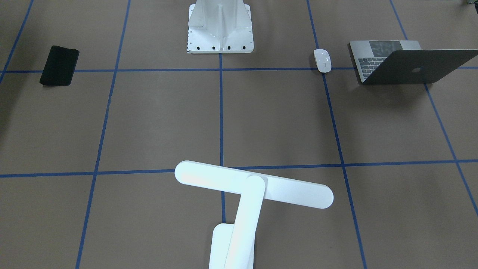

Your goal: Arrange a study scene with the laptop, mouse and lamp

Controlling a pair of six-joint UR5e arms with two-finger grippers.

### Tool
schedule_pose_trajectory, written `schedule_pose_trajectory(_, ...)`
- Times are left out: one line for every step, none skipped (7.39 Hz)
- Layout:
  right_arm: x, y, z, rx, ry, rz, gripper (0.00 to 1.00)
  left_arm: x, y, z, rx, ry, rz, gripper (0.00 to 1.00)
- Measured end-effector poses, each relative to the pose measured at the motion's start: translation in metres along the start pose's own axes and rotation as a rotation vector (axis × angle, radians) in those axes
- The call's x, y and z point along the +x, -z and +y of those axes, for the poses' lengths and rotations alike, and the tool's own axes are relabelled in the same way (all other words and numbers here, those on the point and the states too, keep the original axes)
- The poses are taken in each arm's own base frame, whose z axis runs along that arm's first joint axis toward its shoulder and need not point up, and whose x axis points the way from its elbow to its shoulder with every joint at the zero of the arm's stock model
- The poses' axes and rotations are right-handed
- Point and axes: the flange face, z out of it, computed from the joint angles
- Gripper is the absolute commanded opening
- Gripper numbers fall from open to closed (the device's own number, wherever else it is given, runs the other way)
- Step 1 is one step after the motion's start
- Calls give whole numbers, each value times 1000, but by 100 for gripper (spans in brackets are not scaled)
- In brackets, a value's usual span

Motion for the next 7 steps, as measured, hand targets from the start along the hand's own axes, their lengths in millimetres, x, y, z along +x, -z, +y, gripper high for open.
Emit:
schedule_pose_trajectory(-1,1,0,2,4,-2,100,0,0,0,0,2,0,100)
schedule_pose_trajectory(-3,3,0,7,12,-3,100,2,2,0,0,18,-1,100)
schedule_pose_trajectory(-5,5,2,12,22,-2,100,9,8,2,7,76,-1,100)
schedule_pose_trajectory(-8,8,8,18,30,0,100,21,15,8,14,176,0,100)
schedule_pose_trajectory(-8,9,16,18,33,3,100,38,16,22,12,285,1,100)
schedule_pose_trajectory(-6,5,25,8,27,3,100,58,12,41,-3,394,0,100)
schedule_pose_trajectory(0,-2,38,-7,19,-1,100,76,7,60,-22,509,-3,100)
